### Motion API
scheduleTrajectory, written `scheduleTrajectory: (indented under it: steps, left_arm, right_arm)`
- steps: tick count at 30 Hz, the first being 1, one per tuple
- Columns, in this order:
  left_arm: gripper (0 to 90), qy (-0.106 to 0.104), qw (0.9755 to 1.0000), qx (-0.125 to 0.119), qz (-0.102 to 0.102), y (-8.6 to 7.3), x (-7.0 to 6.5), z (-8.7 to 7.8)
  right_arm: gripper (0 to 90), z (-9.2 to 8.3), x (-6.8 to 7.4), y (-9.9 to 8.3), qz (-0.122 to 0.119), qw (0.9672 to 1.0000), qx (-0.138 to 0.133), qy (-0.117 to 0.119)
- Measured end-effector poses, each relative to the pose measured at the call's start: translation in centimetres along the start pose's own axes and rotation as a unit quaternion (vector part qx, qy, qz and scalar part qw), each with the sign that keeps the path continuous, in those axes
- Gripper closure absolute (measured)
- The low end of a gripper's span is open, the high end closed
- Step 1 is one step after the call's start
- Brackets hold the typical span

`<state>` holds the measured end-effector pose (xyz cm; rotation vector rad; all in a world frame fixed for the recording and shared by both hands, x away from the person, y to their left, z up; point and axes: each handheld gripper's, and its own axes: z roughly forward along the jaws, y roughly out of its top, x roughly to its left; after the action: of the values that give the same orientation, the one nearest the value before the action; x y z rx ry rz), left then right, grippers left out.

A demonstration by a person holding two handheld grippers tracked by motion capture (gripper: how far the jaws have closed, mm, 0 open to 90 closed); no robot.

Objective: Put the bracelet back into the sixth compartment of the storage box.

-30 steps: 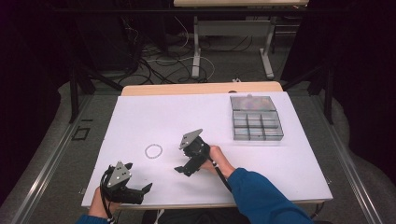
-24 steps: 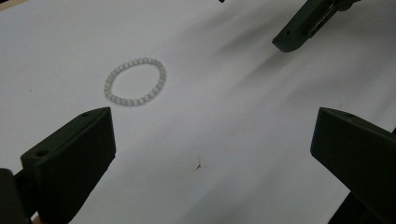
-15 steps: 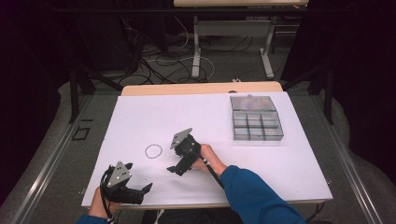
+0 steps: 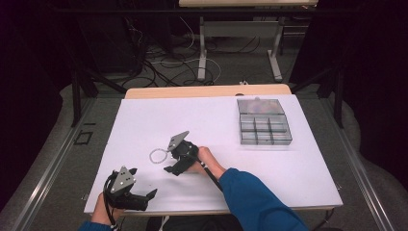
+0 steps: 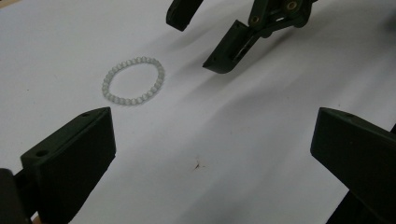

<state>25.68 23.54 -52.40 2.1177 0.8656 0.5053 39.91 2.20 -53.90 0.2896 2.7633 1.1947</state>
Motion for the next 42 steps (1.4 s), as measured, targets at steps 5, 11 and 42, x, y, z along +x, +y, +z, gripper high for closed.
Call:
scheduleTrajectory:
  steps: [5,11,42]
  left_arm:
    - [0.0,0.000,1.0000,0.000,0.000,0.0,0.0,0.0]
    - [0.0,-0.001,1.0000,-0.001,-0.002,0.0,0.0,0.0]
    - [0.0,-0.002,1.0000,-0.001,0.001,0.0,0.0,0.1]
  right_arm:
    - [38.6,1.0,0.1,0.8,-0.003,1.0000,-0.001,-0.003]
    - [52.1,2.1,0.0,1.4,-0.008,1.0000,0.001,-0.005]
    - [85.6,4.7,-0.9,1.6,0.018,0.9993,0.030,0.015]
